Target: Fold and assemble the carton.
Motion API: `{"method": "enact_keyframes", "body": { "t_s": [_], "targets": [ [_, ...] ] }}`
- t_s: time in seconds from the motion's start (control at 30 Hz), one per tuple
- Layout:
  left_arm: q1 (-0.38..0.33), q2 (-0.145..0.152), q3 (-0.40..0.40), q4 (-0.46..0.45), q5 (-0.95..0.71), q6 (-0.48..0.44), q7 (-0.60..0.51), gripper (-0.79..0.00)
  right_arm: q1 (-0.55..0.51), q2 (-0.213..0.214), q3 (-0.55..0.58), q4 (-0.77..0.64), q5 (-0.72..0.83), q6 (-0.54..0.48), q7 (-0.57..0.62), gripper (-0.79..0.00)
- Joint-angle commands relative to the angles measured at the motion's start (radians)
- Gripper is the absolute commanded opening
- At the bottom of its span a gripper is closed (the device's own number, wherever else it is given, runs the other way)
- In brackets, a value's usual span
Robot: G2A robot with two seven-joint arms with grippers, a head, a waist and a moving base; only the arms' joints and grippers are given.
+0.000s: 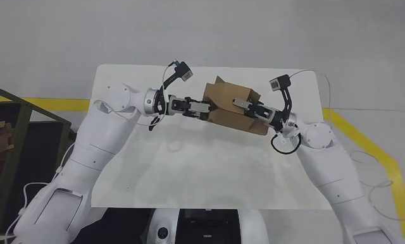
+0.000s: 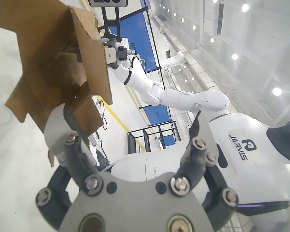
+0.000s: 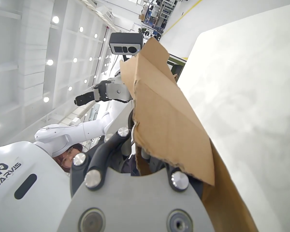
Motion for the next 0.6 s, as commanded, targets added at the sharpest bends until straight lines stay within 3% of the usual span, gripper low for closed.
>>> {"method": "enact_keyframes", "body": {
  "t_s": [0.0, 0.57],
  "targets": [
    [-0.004, -0.002, 0.008, 0.000, -0.003, 0.003, -0.004, 0.000, 0.000, -0.001, 0.000, -0.001, -0.003, -0.002, -0.008, -0.785],
    [-0.025, -0.019, 0.060, 0.019, -0.020, 0.006, -0.022, 0.000, 0.001, -0.011, -0.001, -0.002, -0.046, -0.009, -0.073, -0.785]
  ]
}}
